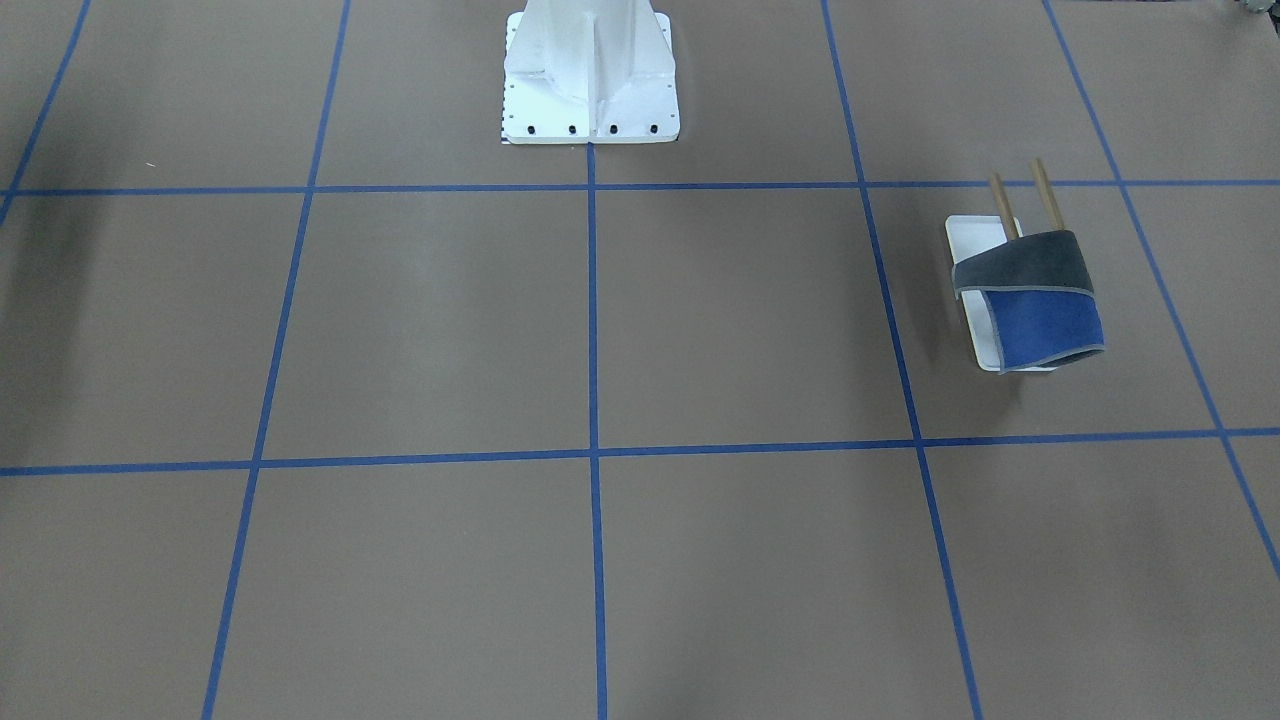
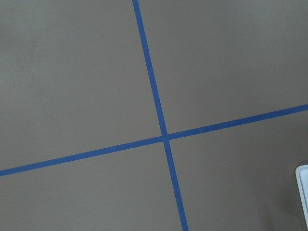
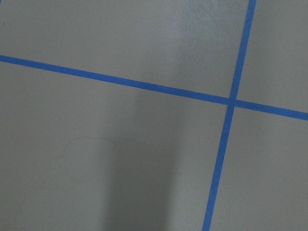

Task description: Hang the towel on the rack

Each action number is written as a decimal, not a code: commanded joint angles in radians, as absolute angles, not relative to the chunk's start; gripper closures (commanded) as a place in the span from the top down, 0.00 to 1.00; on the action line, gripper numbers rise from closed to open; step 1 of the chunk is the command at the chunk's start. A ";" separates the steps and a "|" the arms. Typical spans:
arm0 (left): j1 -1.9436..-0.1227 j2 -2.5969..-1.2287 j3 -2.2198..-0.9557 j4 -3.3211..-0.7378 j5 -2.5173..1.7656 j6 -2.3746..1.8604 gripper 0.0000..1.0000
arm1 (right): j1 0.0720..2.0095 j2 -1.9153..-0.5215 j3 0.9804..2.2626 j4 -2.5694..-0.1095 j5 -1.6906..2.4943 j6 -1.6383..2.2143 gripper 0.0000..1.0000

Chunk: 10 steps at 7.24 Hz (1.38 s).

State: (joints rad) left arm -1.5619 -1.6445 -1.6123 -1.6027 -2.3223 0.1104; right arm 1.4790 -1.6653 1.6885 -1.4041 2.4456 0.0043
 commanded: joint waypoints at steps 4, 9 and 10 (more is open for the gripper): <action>-1.562 -1.617 -1.634 -1.609 -2.326 0.110 0.99 | 1.479 -1.658 1.683 -1.407 2.445 0.014 1.00; -1.562 -1.617 -1.632 -1.609 -2.326 0.109 0.99 | 1.479 -1.651 1.689 -1.405 2.457 0.025 1.00; -1.562 -1.617 -1.632 -1.609 -2.326 0.107 0.99 | 1.479 -1.649 1.687 -1.407 2.459 0.025 1.00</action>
State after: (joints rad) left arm -1.5616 -1.6164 -1.6330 -1.6080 -2.3255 0.1086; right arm 1.4788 -1.6507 1.6882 -1.4058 2.4574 0.0242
